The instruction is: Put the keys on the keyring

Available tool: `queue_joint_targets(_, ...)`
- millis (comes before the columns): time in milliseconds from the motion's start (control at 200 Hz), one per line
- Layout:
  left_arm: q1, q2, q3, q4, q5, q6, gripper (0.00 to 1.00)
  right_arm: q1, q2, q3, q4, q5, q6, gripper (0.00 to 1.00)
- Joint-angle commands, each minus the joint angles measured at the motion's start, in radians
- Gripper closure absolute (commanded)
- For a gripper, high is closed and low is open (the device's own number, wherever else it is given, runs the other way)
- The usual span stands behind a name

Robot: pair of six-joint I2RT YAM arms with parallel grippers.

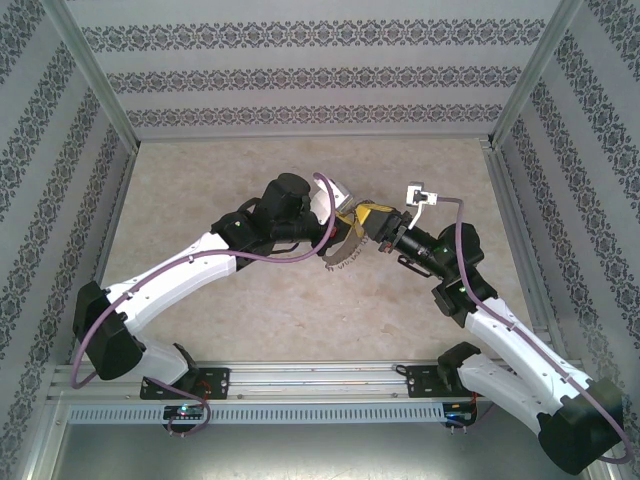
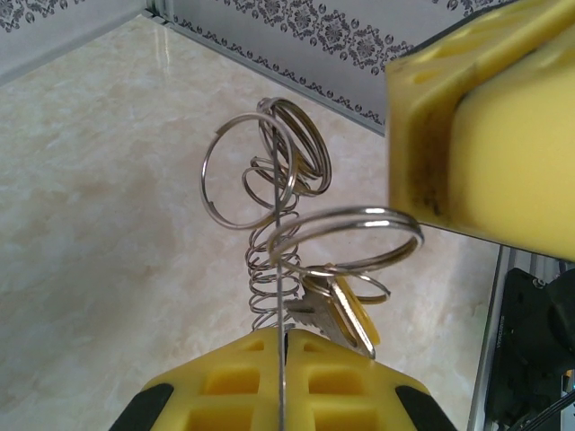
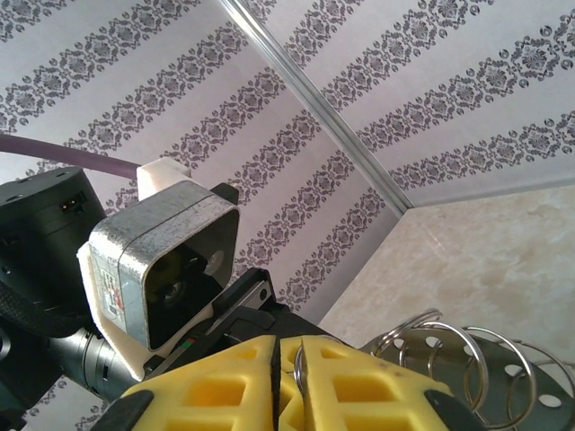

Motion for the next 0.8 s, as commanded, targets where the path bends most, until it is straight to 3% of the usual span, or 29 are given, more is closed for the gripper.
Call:
queue_joint_targets(0, 0.012, -0.004, 0.016, 0.041, 0.006, 0.001, 1.0, 0.008, -0.008, 0.016, 0.026, -0.012, -0.008, 0.84)
queue_joint_targets(95, 0.012, -0.008, 0.013, 0.042, 0.006, 0.002, 1.0, 0.008, -0.01, 0.013, 0.012, -0.008, -0.014, 0.83)
queue_joint_targets(345, 0.012, -0.024, 0.002, 0.048, 0.011, 0.007, 1.0, 0.008, -0.007, 0.011, -0.013, 0.004, -0.033, 0.64)
queue_joint_targets(505, 0.012, -0.032, -0.005, 0.052, 0.018, 0.01, 1.0, 0.007, -0.006, 0.011, -0.026, 0.019, -0.049, 0.65)
queue_joint_targets(794, 0.012, -0.04, -0.015, 0.054, 0.02, 0.014, 1.0, -0.003, -0.014, 0.009, -0.051, 0.036, -0.073, 0.77)
